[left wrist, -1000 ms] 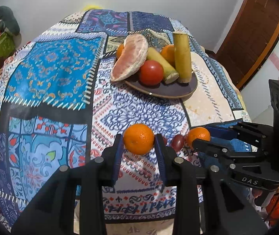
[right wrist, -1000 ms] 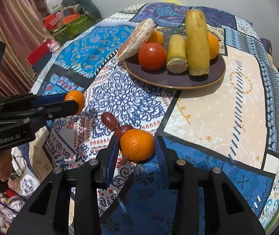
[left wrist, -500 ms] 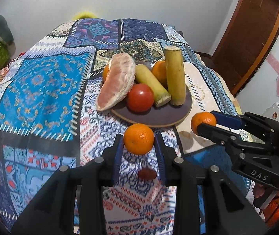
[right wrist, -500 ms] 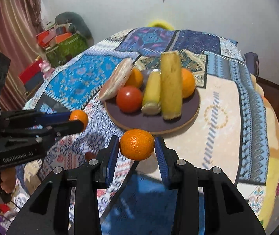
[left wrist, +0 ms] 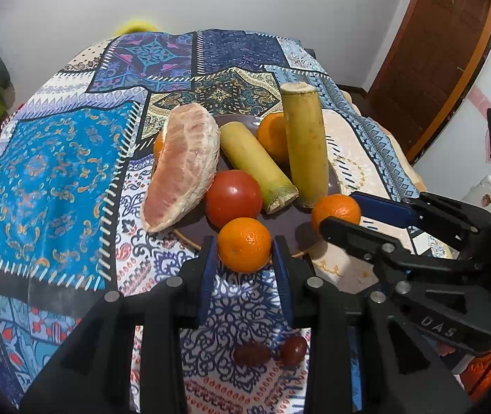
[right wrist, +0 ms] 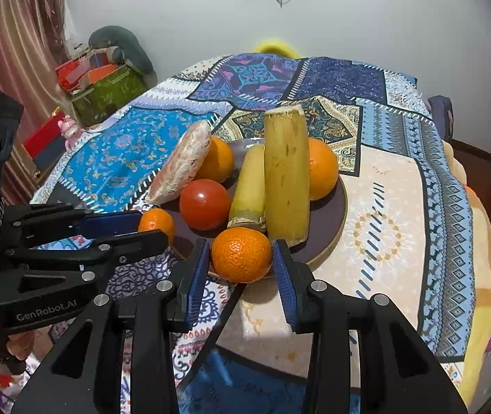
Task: Organize fruits
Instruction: 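Carry both mandarins onto the plate and open both tools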
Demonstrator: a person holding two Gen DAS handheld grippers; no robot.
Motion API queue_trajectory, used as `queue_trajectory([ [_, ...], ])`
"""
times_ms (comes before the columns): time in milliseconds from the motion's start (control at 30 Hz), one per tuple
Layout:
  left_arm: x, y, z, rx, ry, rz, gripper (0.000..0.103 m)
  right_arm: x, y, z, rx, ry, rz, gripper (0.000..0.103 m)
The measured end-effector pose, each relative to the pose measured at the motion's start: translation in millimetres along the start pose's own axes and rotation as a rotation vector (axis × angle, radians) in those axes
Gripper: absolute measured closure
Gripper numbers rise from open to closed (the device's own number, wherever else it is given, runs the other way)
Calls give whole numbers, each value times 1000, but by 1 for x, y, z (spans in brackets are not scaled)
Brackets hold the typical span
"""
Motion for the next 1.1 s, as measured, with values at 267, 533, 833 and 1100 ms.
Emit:
queue_trajectory([
  [267, 0, 4, 17, -6, 20, 8, 71, 2, -5, 16, 1, 23, 6, 68],
  [533, 1, 5, 22, 7, 32, -6, 67, 6, -9, 26, -5, 49, 25, 68],
  [833, 2, 14, 12, -14, 20, -45, 57, 5, -10, 21, 3, 52, 28, 67],
  [1100, 2, 16, -24, -35, -27, -37, 57, -1, -2, -3, 23, 14, 0, 63],
])
Point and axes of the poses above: each gripper's, at about its wrist camera, not at the fingertips, and z roughly the way its jaws point, y to its left, x to its underside, the point moved 6 cm from there along z, roughly the way its jaws point, and after that the axes turned 8 degrees about -y, right-handed, at the moved point
